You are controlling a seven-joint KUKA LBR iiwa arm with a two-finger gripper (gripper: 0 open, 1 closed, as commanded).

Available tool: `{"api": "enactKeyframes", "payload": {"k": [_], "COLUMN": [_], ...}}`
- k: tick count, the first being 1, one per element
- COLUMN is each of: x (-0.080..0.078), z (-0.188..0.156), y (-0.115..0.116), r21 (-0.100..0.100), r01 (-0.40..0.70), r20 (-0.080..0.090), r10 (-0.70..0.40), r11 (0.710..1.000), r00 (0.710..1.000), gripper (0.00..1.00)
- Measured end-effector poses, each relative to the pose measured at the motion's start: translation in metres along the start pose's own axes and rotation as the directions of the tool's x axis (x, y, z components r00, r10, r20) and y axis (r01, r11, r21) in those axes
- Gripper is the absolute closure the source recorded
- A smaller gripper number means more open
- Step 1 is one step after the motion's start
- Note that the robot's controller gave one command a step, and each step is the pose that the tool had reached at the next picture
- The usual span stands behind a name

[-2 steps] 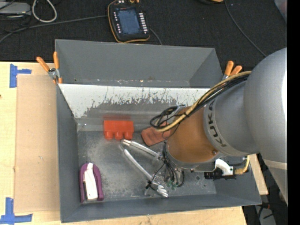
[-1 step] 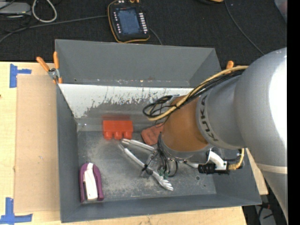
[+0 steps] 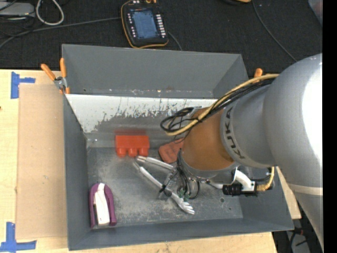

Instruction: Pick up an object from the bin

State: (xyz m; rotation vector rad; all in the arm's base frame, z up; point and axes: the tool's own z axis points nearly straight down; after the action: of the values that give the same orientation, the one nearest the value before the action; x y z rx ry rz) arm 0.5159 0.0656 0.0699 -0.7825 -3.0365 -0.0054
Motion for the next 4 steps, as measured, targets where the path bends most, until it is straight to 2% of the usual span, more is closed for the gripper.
{"api": "enactKeyframes", "payload": {"k": [4], "x": [0.002], "z": [-0.063], "y": [-0.001], "r21": [0.002], "r01": [0.005], "r20": [-0.007], "r10": [-0.005], "r11": [1.0], "r00": [1.0], "gripper": [1.0]}}
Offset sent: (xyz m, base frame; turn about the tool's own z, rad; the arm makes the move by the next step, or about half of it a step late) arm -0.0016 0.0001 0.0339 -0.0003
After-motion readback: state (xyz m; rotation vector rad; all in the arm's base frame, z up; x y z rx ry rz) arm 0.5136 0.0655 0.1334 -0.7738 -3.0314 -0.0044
